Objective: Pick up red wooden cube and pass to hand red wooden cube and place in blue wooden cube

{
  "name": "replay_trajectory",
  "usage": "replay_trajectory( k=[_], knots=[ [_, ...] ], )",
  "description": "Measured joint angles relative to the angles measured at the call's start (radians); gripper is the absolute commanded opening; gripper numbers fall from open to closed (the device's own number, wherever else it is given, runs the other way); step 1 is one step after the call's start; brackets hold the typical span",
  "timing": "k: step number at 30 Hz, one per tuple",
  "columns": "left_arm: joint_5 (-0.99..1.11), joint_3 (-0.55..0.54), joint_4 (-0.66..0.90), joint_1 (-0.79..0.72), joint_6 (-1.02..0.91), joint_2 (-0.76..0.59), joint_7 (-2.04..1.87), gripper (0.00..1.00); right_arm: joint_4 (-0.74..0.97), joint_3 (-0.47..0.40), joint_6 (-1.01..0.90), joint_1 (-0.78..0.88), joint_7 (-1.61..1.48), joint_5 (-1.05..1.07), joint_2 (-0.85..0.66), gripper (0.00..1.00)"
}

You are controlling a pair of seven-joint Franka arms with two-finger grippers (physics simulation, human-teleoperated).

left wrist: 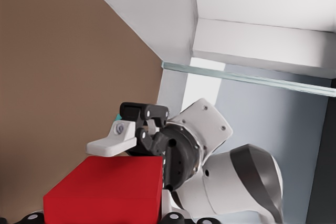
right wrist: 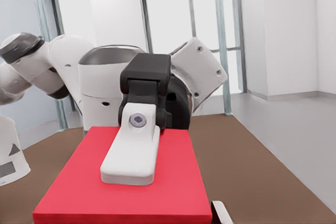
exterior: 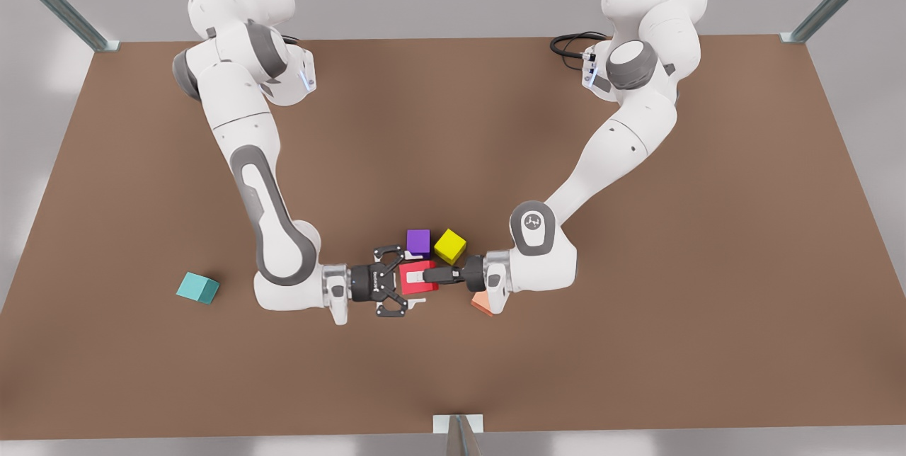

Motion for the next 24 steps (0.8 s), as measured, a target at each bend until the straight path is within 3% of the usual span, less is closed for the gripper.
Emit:
replay_trajectory(
  k=[2, 4, 5, 6, 8, 9, 10, 11, 19, 24],
  knots=[
    [0.000, 0.000, 0.000, 0.000, 0.001, 0.000, 0.000, 0.57, 0.001, 0.000, 0.001, 0.003, -0.002, 0.001, 0.003, 0.98],
    [0.000, 0.000, 0.000, 0.001, 0.002, 0.000, 0.001, 0.57, 0.004, 0.006, 0.001, 0.005, -0.004, 0.003, 0.006, 0.79],
    [0.000, 0.000, 0.000, 0.001, 0.002, 0.000, 0.001, 0.57, 0.006, 0.012, 0.002, 0.005, -0.005, 0.003, 0.009, 0.62],
    [0.000, 0.000, 0.000, 0.000, 0.002, 0.000, 0.001, 0.57, 0.008, 0.015, 0.002, 0.005, -0.006, 0.003, 0.010, 0.57],
    [0.001, 0.000, 0.000, 0.001, 0.003, 0.000, 0.001, 0.57, 0.009, 0.018, 0.003, 0.005, -0.008, 0.004, 0.012, 0.57],
    [0.001, 0.001, 0.000, 0.000, 0.003, 0.000, 0.001, 0.66, 0.009, 0.018, 0.003, 0.005, -0.009, 0.005, 0.012, 0.57],
    [-0.002, 0.001, 0.000, 0.001, 0.002, 0.001, 0.004, 0.92, 0.010, 0.019, 0.003, 0.006, -0.009, 0.006, 0.012, 0.57],
    [-0.006, 0.001, 0.000, 0.001, 0.002, 0.001, 0.008, 1.00, 0.011, 0.019, 0.004, 0.006, -0.009, 0.006, 0.012, 0.57],
    [-0.020, 0.001, -0.004, 0.018, -0.001, -0.003, 0.036, 1.00, 0.012, 0.020, 0.003, 0.003, -0.010, 0.007, 0.011, 0.57],
    [-0.017, -0.011, -0.096, 0.127, -0.007, -0.026, 0.049, 1.00, 0.012, 0.014, 0.002, -0.006, -0.011, 0.002, 0.008, 0.57]
  ],
)
